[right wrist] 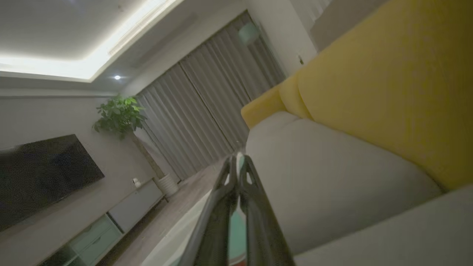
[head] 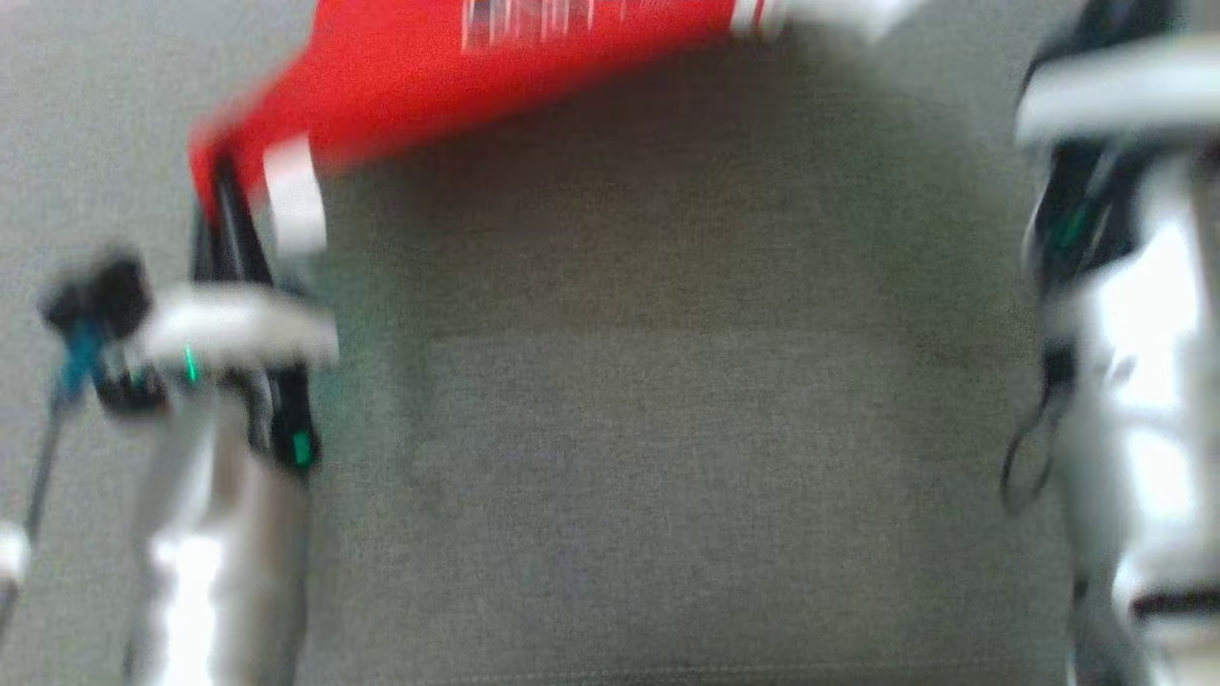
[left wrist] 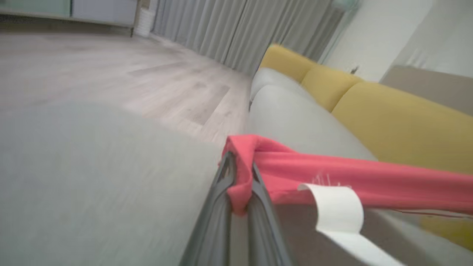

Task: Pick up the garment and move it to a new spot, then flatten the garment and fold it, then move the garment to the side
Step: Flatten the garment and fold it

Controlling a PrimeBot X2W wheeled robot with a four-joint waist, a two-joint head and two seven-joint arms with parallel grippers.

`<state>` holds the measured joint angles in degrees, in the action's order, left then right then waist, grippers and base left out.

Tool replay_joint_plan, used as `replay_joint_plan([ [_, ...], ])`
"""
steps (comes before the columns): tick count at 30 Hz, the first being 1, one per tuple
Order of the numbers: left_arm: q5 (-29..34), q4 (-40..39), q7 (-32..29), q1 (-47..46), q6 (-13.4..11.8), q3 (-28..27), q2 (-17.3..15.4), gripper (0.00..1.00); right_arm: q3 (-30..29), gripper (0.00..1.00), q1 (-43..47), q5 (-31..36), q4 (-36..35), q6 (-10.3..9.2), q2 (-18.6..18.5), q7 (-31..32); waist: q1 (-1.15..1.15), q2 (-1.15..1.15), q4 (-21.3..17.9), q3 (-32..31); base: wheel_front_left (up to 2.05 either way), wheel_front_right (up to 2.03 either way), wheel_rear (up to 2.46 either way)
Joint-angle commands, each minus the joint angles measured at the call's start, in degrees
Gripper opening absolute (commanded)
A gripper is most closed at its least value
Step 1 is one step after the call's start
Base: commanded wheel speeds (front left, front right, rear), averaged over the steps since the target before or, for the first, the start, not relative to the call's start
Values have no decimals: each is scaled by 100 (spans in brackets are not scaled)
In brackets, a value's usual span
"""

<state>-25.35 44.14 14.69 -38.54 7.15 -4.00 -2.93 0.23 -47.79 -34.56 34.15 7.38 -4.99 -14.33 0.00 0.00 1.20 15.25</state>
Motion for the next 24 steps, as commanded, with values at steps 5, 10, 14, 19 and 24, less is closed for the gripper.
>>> replay_joint_plan([
  [5, -30, -143, 30, 1066, 17, -575, -51, 0, 475, 0, 1573, -652, -574, 11, -217, 33, 0, 0, -120, -269, 0, 0, 0],
  [10, -432, -248, 30, 1954, 31, -565, 1, 0, 562, 0, 2828, -1047, -781, 11, -230, 143, 0, 0, -252, -662, 0, 0, 0],
  [14, -620, -416, 30, 2552, 32, -426, 3, 0, 786, 0, 3714, -1093, -939, 11, -266, 330, 0, 0, -295, -1039, 0, 0, 0],
  [19, -823, -600, 30, 3263, 33, -412, 4, 0, 951, 0, 4725, -922, -1117, 11, -315, 325, 0, 0, -383, -1448, 0, 0, 0],
  [24, -970, -825, 30, 3748, 33, -347, 4, 0, 912, 0, 5199, -918, -1260, 11, -254, 337, 0, 0, -427, -1563, 0, 0, 0],
])
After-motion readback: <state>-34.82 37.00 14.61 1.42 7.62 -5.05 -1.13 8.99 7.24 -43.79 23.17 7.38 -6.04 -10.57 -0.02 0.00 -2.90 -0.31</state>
